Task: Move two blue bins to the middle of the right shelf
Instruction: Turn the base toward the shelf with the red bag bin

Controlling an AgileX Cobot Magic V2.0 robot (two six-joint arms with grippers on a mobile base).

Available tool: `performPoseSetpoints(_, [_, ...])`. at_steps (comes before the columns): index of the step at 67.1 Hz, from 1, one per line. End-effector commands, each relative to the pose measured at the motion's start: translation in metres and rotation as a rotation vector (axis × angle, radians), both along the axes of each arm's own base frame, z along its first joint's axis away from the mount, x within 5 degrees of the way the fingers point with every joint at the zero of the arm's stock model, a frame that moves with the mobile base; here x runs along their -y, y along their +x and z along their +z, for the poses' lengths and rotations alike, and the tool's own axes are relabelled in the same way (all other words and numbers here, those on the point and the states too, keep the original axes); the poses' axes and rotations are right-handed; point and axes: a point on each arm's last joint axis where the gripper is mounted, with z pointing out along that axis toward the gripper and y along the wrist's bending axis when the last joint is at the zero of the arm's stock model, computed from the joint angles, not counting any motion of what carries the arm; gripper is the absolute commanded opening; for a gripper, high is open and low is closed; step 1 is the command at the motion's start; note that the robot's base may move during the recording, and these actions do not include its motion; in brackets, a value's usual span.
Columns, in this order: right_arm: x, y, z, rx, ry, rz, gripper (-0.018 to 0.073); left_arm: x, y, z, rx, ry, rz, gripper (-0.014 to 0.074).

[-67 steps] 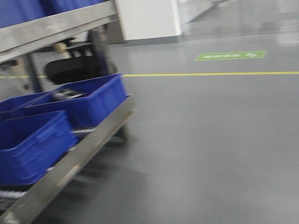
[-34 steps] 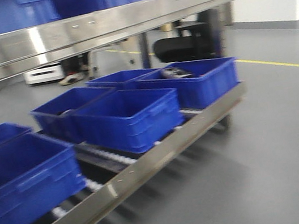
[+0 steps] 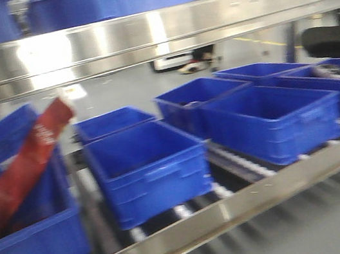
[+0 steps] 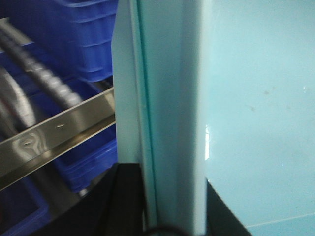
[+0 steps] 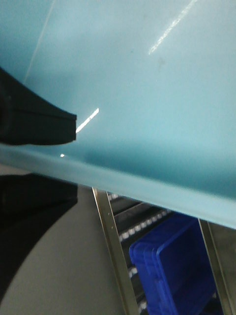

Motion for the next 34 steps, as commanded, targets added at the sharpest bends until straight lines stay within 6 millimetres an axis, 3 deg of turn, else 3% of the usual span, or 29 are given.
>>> performPoseSetpoints(1, [0.0023,-0.0010,0.0095,0.071,0.009,-0.007,-0.0154,0.0012,-0.0104,0.0287,0.162,-0.136,-0.021,-0.0111])
performPoseSetpoints(34, [0.0023,-0.0010,0.0095,0.071,0.009,-0.007,-0.0154,0.0012,-0.0104,0.0287,0.162,-0.136,-0.021,-0.0111])
